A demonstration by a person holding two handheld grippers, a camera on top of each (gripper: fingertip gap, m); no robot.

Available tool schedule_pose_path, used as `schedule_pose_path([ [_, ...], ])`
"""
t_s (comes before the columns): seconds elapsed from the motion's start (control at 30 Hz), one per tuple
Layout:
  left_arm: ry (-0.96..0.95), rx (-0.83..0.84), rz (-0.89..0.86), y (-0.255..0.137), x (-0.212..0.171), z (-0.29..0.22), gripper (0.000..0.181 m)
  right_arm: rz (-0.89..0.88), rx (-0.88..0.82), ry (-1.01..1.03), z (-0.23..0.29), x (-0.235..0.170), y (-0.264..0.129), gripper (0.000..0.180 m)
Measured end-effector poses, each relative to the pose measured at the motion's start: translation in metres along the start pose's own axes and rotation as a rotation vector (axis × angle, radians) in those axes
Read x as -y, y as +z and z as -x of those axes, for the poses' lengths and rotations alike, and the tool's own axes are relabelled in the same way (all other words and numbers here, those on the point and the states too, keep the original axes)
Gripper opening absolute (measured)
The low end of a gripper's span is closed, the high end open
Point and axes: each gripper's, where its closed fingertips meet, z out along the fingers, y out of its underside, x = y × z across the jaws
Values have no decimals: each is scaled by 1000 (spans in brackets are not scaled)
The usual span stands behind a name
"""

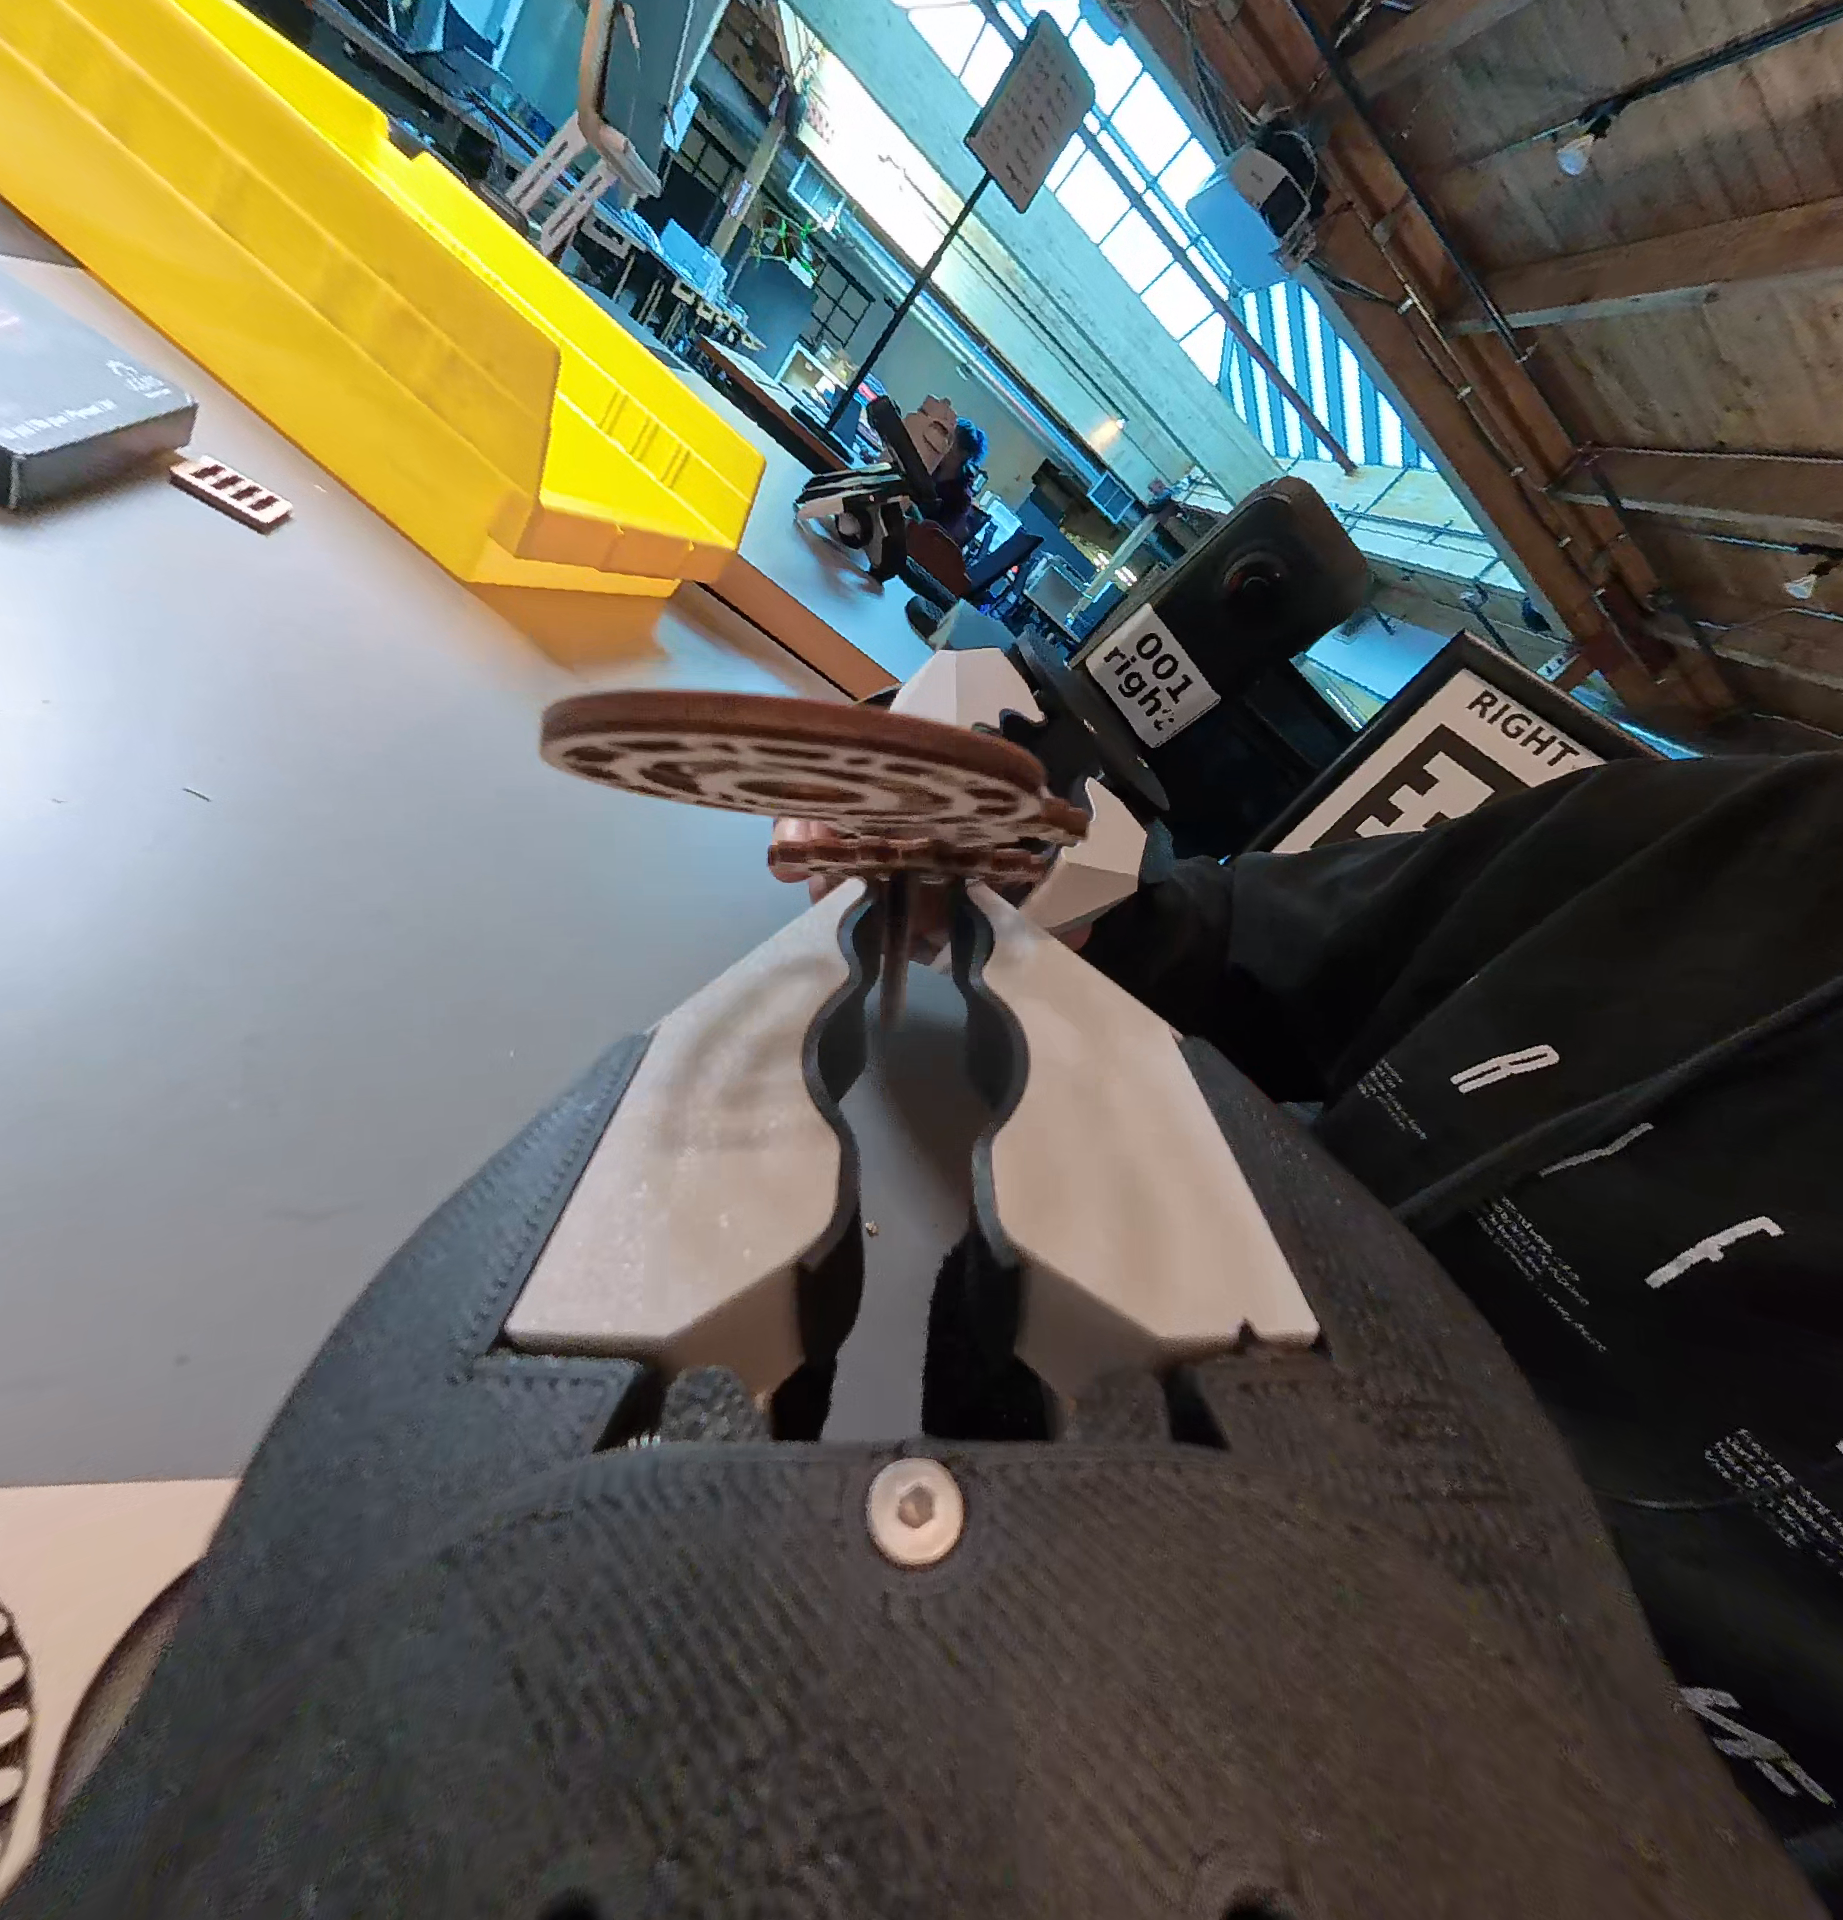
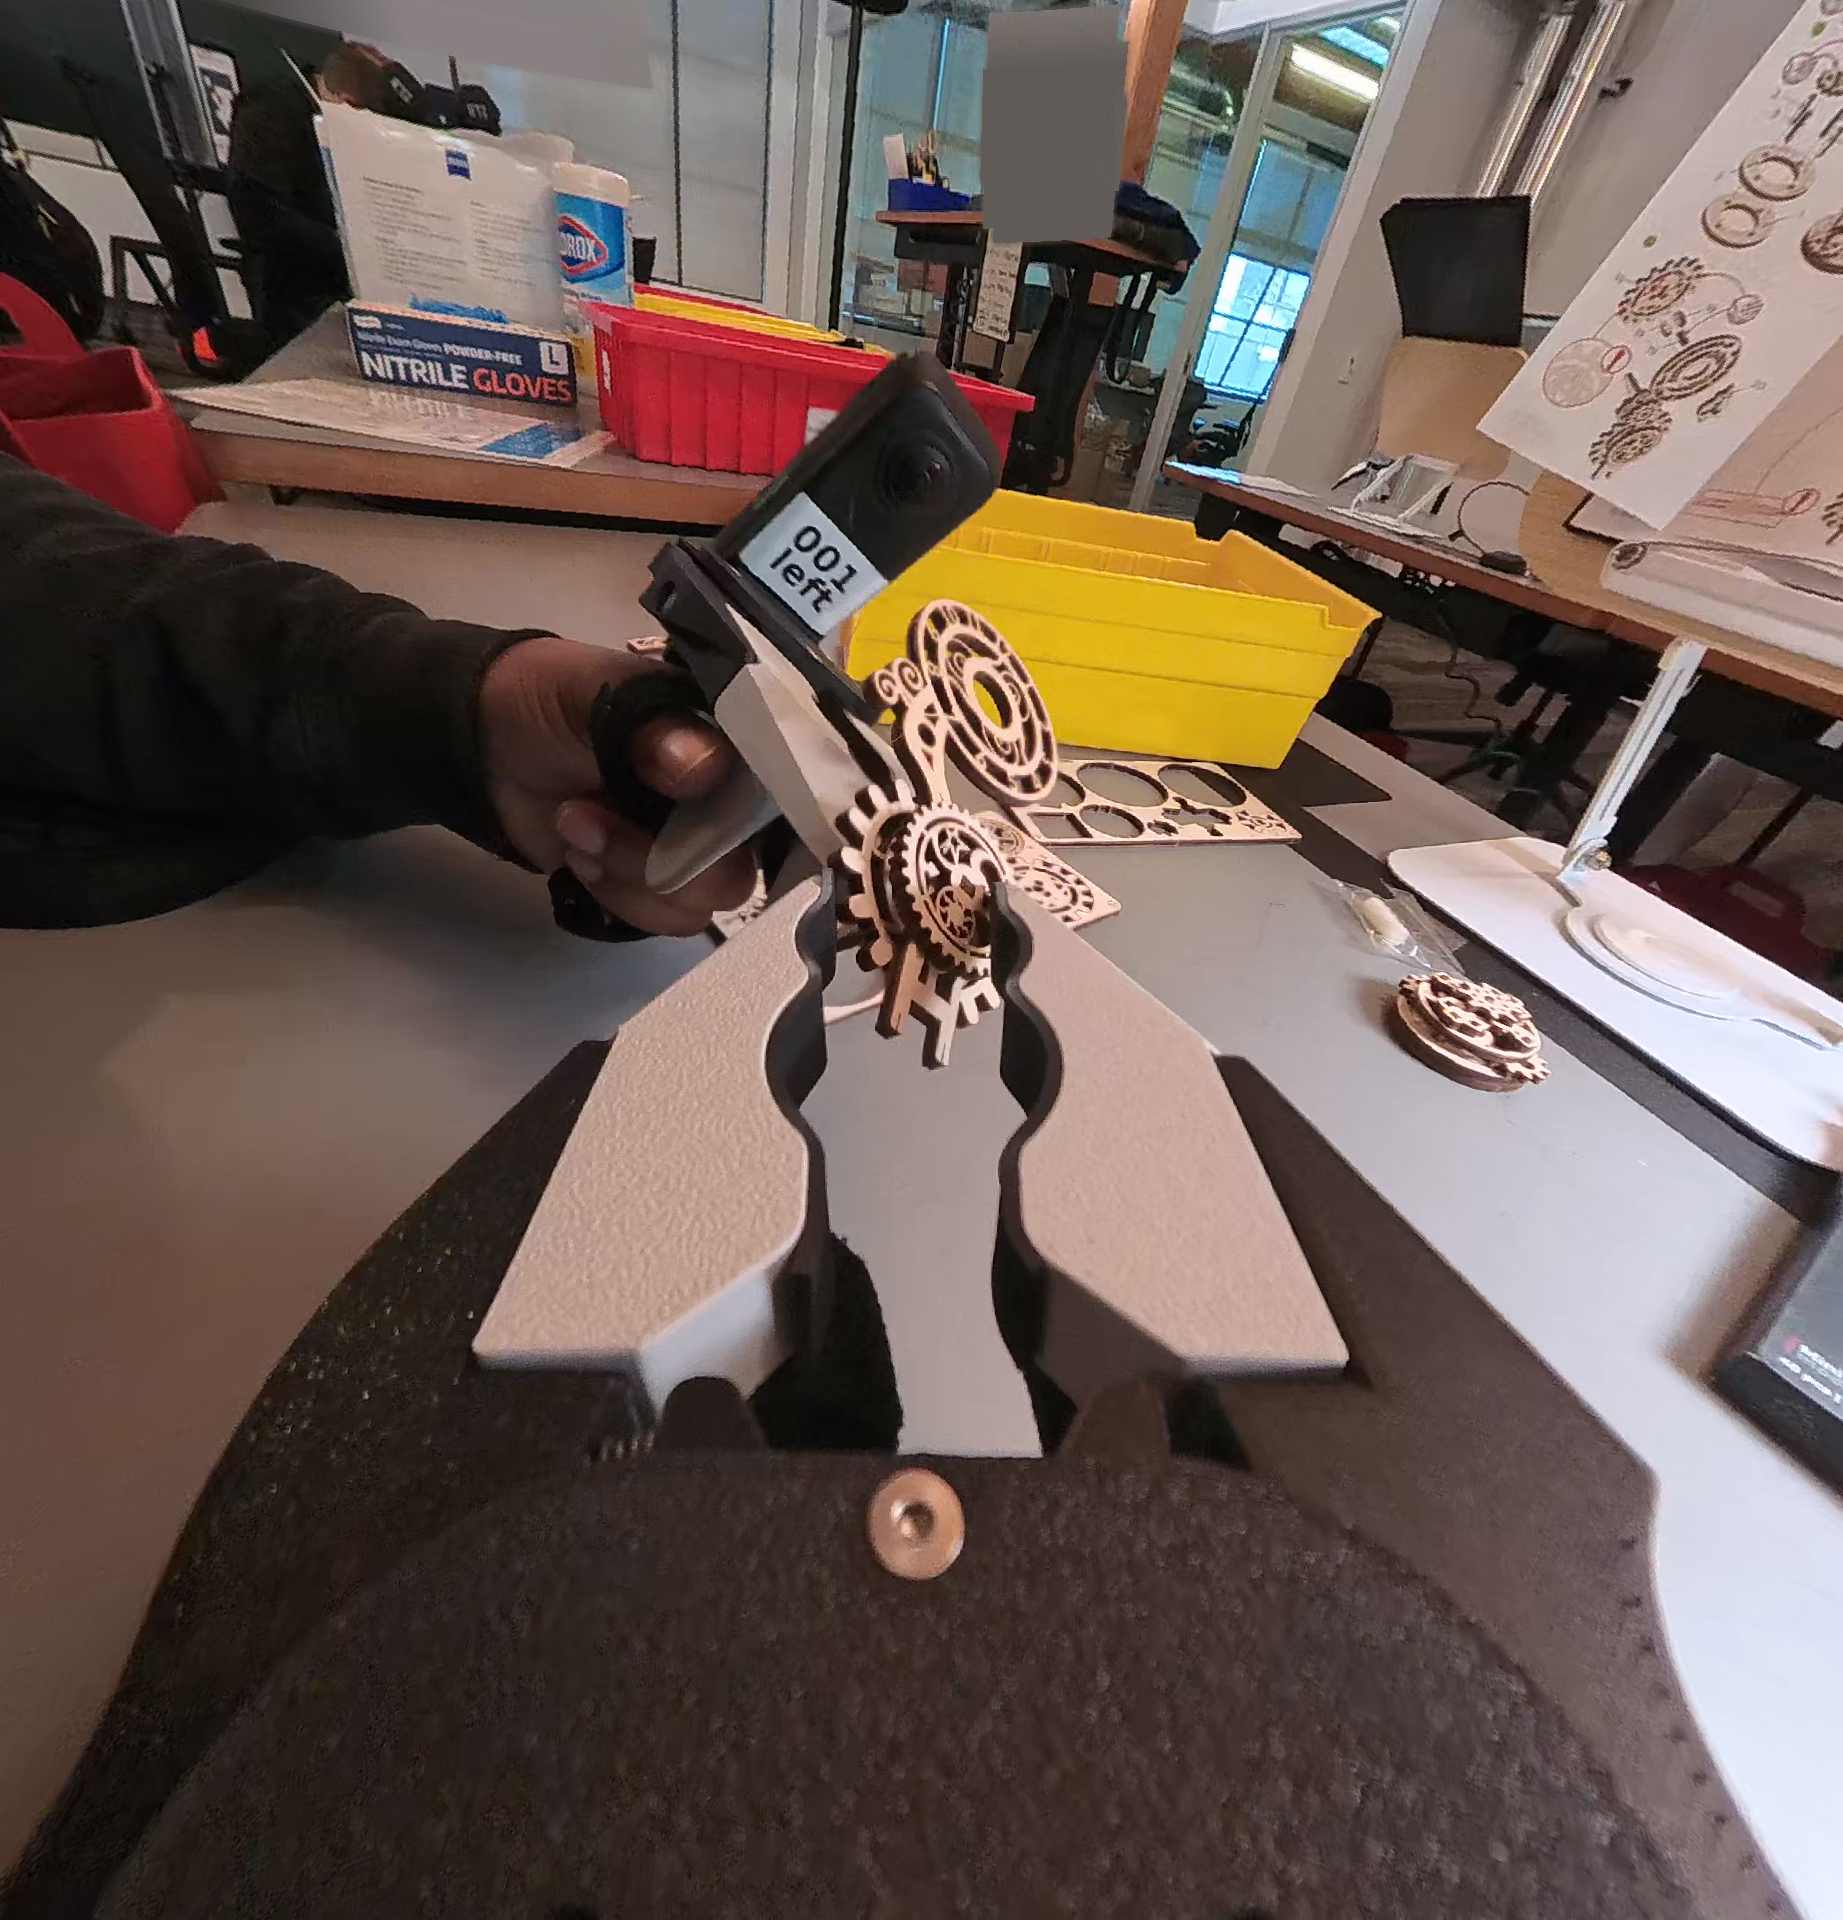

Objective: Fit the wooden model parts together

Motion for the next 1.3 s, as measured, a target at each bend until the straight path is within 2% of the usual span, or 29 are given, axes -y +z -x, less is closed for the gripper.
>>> schedule_pose_path([
  [0.23,61,9,40,1,-5,-2,3,-21,42,17,6,2,0,27],
  [0.4,147,7,68,-1,-5,-7,3,-28,127,170,6,4,-3,55],
  [0.73,224,83,25,-8,8,-2,2,-46,180,249,10,9,-7,47],
  [0.97,264,105,29,-8,9,-2,2,-64,208,300,11,12,-8,49],
  [1.3,291,125,65,-8,4,2,2,-65,178,256,6,14,-11,48],
])
